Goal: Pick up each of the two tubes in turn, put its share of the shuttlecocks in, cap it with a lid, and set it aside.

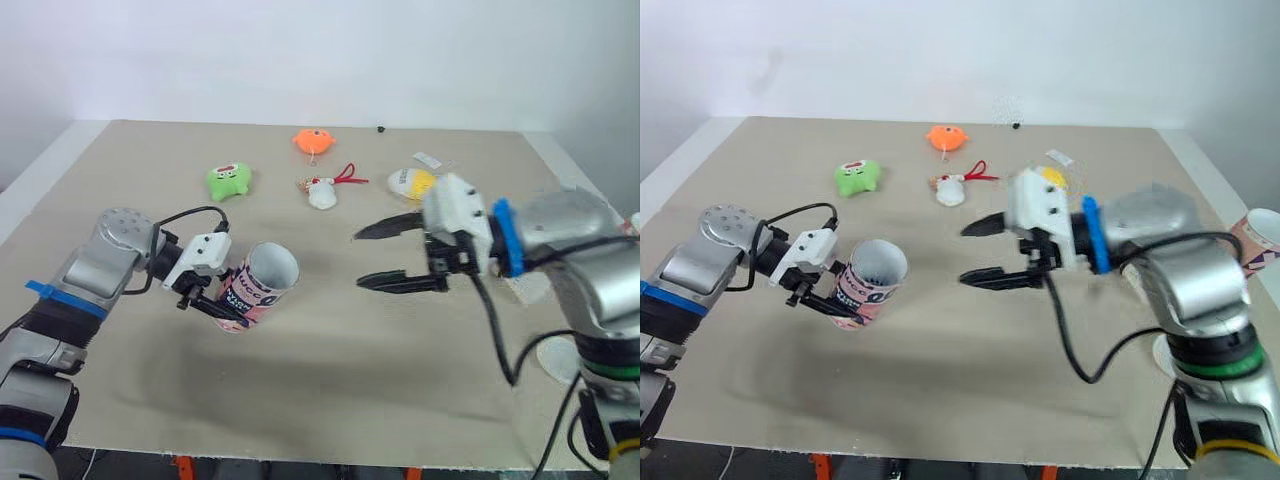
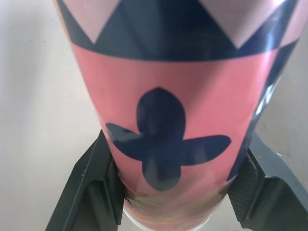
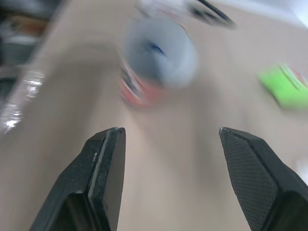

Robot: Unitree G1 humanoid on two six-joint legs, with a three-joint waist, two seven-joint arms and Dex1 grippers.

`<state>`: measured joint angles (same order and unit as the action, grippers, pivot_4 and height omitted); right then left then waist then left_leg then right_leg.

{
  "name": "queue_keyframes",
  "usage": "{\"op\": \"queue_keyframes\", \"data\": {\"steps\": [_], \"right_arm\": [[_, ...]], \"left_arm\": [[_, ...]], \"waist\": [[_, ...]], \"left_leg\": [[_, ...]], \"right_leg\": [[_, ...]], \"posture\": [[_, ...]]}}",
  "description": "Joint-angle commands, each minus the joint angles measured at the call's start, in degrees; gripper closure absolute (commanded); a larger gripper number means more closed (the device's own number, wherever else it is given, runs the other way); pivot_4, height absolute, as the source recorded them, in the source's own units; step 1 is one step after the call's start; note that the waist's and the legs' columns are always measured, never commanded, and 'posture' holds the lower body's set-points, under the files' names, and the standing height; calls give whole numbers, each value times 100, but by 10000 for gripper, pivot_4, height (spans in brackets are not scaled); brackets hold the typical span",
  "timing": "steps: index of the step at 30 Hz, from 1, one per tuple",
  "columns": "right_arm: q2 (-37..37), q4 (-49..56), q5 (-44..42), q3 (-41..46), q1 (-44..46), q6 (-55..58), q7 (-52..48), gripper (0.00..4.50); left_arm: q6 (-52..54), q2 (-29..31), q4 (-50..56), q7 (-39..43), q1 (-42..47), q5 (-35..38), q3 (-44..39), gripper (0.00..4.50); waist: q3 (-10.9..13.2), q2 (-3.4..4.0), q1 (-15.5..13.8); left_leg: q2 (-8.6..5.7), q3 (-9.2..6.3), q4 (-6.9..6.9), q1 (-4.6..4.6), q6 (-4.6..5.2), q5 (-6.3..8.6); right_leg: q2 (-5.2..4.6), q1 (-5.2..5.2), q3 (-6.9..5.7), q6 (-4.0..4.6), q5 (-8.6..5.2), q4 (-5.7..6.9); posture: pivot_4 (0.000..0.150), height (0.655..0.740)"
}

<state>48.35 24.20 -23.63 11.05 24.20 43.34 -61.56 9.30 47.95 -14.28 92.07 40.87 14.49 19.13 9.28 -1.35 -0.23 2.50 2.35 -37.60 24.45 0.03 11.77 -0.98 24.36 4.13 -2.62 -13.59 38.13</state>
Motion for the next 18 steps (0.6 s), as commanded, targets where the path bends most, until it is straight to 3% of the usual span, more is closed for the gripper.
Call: {"op": "queue_keyframes", "data": {"steps": [1,4,8,13,18], "right_arm": [[-75,482,193,1880,-1714,256,393,11454],[9,521,-88,2788,-2830,278,96,11454],[220,-179,71,3218,-3281,9,140,11454],[291,-1117,315,3148,-3510,-558,289,11454],[258,-1952,526,2583,-3117,-981,651,11454]], "left_arm": [[52,-200,32,43,22,106,254,21141],[-25,-328,-122,43,225,176,417,21141],[-136,-470,-354,43,486,205,591,21141],[-149,-479,-371,43,509,258,645,21141],[-149,-441,-365,43,473,259,612,21141]], "waist": [[-8,2,-91],[-18,24,-89],[-11,16,-10],[-10,13,1],[-9,18,3]], "left_leg": [[-2,-7,1,7,0,0],[-37,-22,0,14,-4,9],[-55,-18,-15,-2,4,4],[-66,-17,-33,-11,21,-7],[-66,-17,-31,-9,21,-6]], "right_leg": [[0,1,-3,-5,2,-2],[-15,-9,2,-29,-26,2],[-32,-31,11,-30,-24,-3],[-45,-47,16,-36,-11,-6],[-43,-45,17,-35,-13,-6]], "posture": [[1500,7400],[1500,7400],[1500,7400],[1500,7400],[1500,7400]]}}
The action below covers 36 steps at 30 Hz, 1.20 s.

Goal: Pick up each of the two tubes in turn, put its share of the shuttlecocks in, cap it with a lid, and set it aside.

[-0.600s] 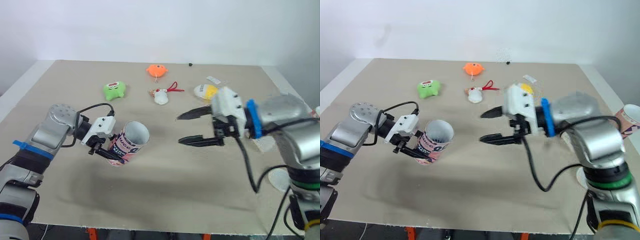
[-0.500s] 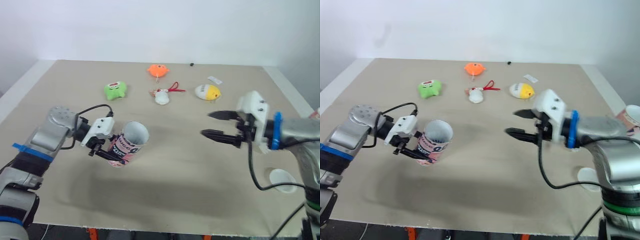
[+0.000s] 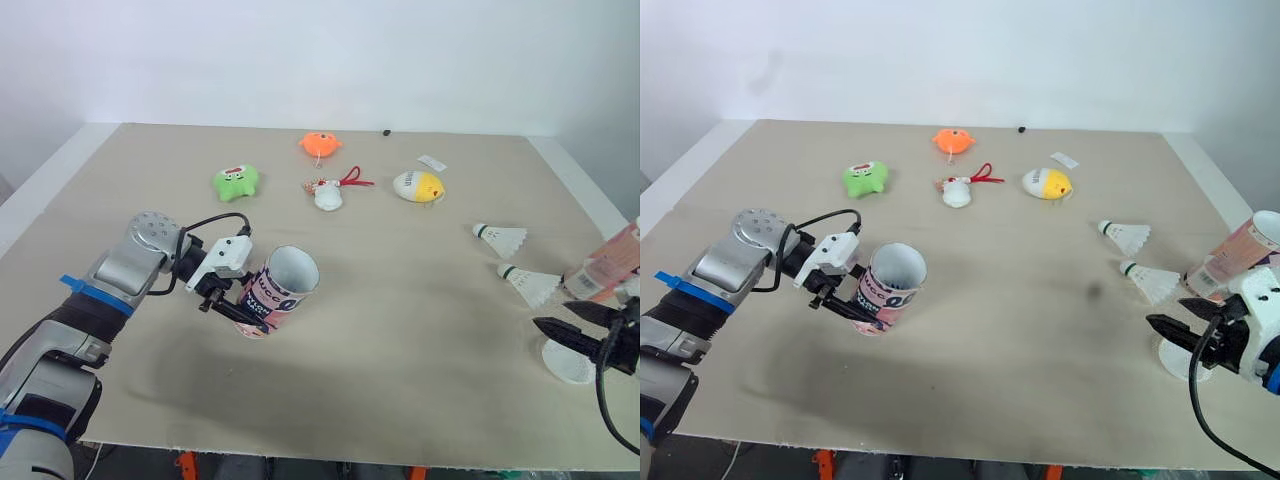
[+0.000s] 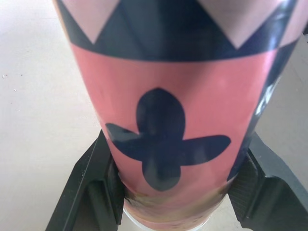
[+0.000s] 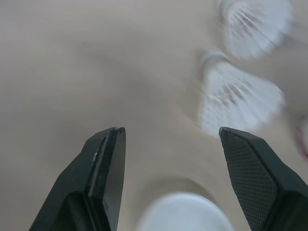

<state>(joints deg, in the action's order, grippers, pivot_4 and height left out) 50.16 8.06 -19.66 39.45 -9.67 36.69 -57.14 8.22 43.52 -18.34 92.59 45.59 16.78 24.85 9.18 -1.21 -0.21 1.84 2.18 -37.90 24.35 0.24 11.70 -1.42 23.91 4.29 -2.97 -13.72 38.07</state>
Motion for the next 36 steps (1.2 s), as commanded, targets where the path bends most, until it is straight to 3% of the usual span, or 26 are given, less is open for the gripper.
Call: {"op": "queue_keyframes", "data": {"steps": [1,13,16,17,19,22,25,30,33,36], "right_arm": [[69,-521,138,-390,425,-382,264,11454],[61,-1979,338,-1538,1709,-926,549,11454],[29,-2249,337,-1687,1885,-1057,552,17875],[20,-2251,293,-1701,1888,-1080,508,24525],[15,-2196,216,-1702,1860,-1097,430,31824],[36,-1906,20,-1672,1744,-994,227,44677],[124,-1416,-286,-1643,1610,-683,-20,44677],[407,440,-1207,-1505,1479,76,-416,44677],[631,1814,-1732,-1940,2117,327,-421,44677],[782,2492,-1780,-2696,2884,350,-514,44677]], "left_arm": [[-34,12,39,-9,8,31,36,21141],[59,133,146,-9,-3,67,6,21141],[122,180,218,-9,-31,78,-29,21141],[143,197,246,-9,-45,81,-43,21141],[170,220,287,-9,-67,82,-61,21141],[211,238,339,-9,-98,78,-90,21141],[247,237,382,-9,-121,72,-112,21141],[277,238,422,-9,-154,67,-133,21141],[273,238,419,-9,-154,64,-131,21141],[263,226,394,-9,-135,59,-120,21141]], "waist": [[0,4,1],[2,6,27],[3,6,35],[3,5,35],[3,5,37],[3,5,41],[3,6,51],[7,14,107],[11,12,141],[15,14,161]], "left_leg": [[-1,-1,3,1,0,0],[-5,-6,6,10,0,0],[-5,-6,6,10,0,0],[-5,-6,7,10,0,0],[-5,-7,12,11,0,0],[-5,-7,18,10,1,1],[-4,-8,23,9,1,1],[-2,-12,26,10,1,1],[-3,-14,25,10,1,1],[2,-14,25,5,0,0]], "right_leg": [[0,1,0,0,-1,0],[2,4,0,-5,-4,0],[3,4,0,-5,-4,0],[2,5,0,-6,-5,0],[3,6,0,-8,-6,0],[4,8,0,-21,0,0],[6,9,-1,-21,0,0],[8,11,-2,-22,1,2],[5,10,-4,-18,-1,1],[9,10,-4,-11,0,1]], "posture": [[1500,7400],[1500,7400],[1500,7400],[1500,7400],[1500,7400],[1500,7400],[1500,7400],[1500,7400],[1500,7400],[1500,7400]]}}
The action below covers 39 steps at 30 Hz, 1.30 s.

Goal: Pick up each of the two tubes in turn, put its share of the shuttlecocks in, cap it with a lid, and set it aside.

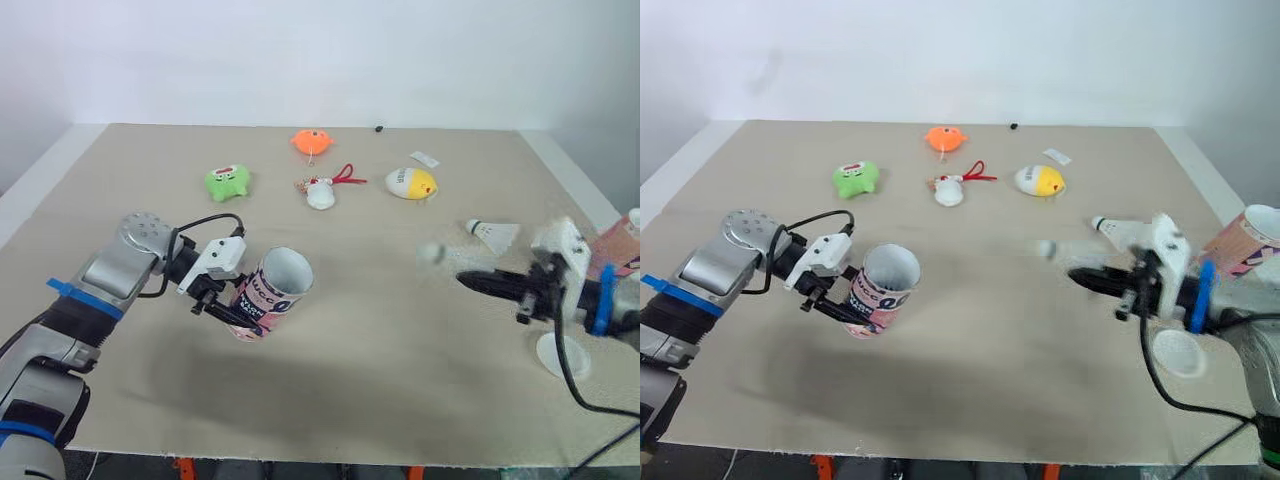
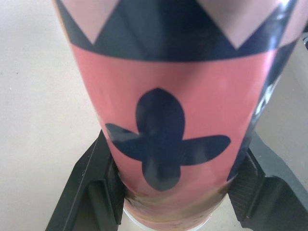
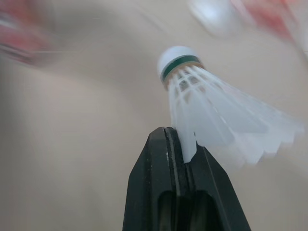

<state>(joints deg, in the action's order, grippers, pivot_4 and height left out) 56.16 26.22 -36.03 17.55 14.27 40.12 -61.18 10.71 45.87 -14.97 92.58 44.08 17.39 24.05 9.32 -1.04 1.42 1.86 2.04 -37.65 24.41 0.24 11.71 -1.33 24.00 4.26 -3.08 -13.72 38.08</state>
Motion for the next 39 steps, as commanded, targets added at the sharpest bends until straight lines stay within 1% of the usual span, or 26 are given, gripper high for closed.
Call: {"op": "queue_keyframes", "data": {"steps": [1,3,7,12,16,21,23,25,26,27,28,29,30,32,33,36,39], "right_arm": [[228,786,21,-924,850,-78,-209,44677],[268,841,404,-1634,1481,-346,-426,44677],[86,526,1026,-2650,2581,-671,-714,44677],[-373,18,1677,-3467,3612,-1096,-1026,44677],[-623,-335,2058,-3801,4040,-1482,-1313,44677],[-774,-588,2438,-4094,4215,-1906,-1658,44677],[-955,-797,2663,-4242,4349,-2032,-1670,44677],[-1107,-936,2764,-4302,4465,-2055,-1695,38281],[-1160,-973,2793,-4295,4494,-2083,-1705,37402],[-1204,-998,2813,-4276,4511,-2100,-1709,31761],[-1242,-1002,2799,-4238,4520,-2097,-1715,28350],[-1259,-968,2736,-4181,4516,-2062,-1755,22776],[-1259,-899,2624,-4098,4497,-1994,-1809,18212],[-1214,-789,2422,-3947,4457,-1874,-1916,8648],[-1138,-758,2257,-3807,4426,-1810,-1993,5209],[-912,-615,1818,-3414,4296,-1599,-2147,5209],[-799,-513,1661,-3212,4202,-1428,-2078,5209]], "left_arm": [[6,-16,38,-8,33,-8,-30,21141],[3,-24,20,-8,60,-8,-17,21141],[32,-73,-35,-8,154,4,-38,21141],[49,-61,-8,-8,145,19,-62,21141],[56,-48,14,-8,120,4,-105,21141],[81,-27,57,-8,78,1,-150,21141],[91,-28,73,-8,59,-1,-163,21141],[107,-33,83,-8,49,0,-173,21141],[111,-38,84,-8,46,-1,-177,21141],[113,-42,85,-8,44,-4,-180,21141],[117,-47,87,-8,42,-5,-182,21141],[120,-53,89,-8,39,-6,-184,21141],[124,-57,93,-8,34,-3,-183,21141],[126,-64,95,-8,27,1,-180,21141],[130,-75,91,-8,31,-2,-176,21141],[142,-92,80,-8,44,6,-170,21141],[132,-119,70,-8,54,6,-153,21141]], "waist": [[2,-9,-4],[3,-15,-8],[6,-17,-22],[6,-16,-20],[6,-16,-20],[6,-16,-20],[6,-16,-13],[6,-15,-10],[6,-16,-11],[6,-16,-13],[6,-16,-14],[6,-16,-14],[6,-16,-15],[6,-15,-15],[7,-15,-16],[7,-15,-27],[6,-15,-20]], "left_leg": [[1,-2,0,1,0,0],[4,-7,0,1,-1,0],[-2,-4,-3,35,-1,-1],[-1,-6,-6,44,-2,0],[0,-11,-8,45,-2,0],[-2,-12,-9,48,-2,0],[-1,-12,-9,47,-2,0],[1,-11,-10,42,-2,-1],[2,-11,-10,41,-2,-1],[5,-13,-11,41,-3,-2],[5,-14,-11,42,-3,-2],[4,-15,-12,43,-3,-2],[4,-14,-12,44,-3,-2],[2,-15,-12,46,-3,-1],[2,-15,-11,46,-3,-1],[-1,-27,-14,53,-3,-1],[0,-28,-17,53,-3,-1]], "right_leg": [[1,1,-3,4,-2,0],[1,1,-10,22,-12,0],[-10,30,-11,18,-15,-2],[-8,39,-14,11,-10,0],[-6,40,-18,0,-3,4],[-8,40,-19,-2,-1,3],[-6,40,-20,-2,0,5],[-3,40,-19,0,1,9],[-1,40,-20,2,2,10],[1,40,-22,3,3,11],[1,40,-22,4,3,11],[1,39,-23,4,2,11],[0,40,-22,4,2,11],[-2,40,-22,32,19,10],[-2,40,-22,33,19,10],[-5,39,-32,33,19,9],[-5,39,-33,34,20,9]], "posture": [[1500,7400],[1500,7400],[1500,7400],[1500,7400],[1500,7400],[1500,7400],[1500,7400],[1500,7400],[1500,7400],[1500,7400],[1500,7400],[1500,7400],[1500,7400],[1500,7400],[1500,7400],[1500,7400],[1500,7400]]}}
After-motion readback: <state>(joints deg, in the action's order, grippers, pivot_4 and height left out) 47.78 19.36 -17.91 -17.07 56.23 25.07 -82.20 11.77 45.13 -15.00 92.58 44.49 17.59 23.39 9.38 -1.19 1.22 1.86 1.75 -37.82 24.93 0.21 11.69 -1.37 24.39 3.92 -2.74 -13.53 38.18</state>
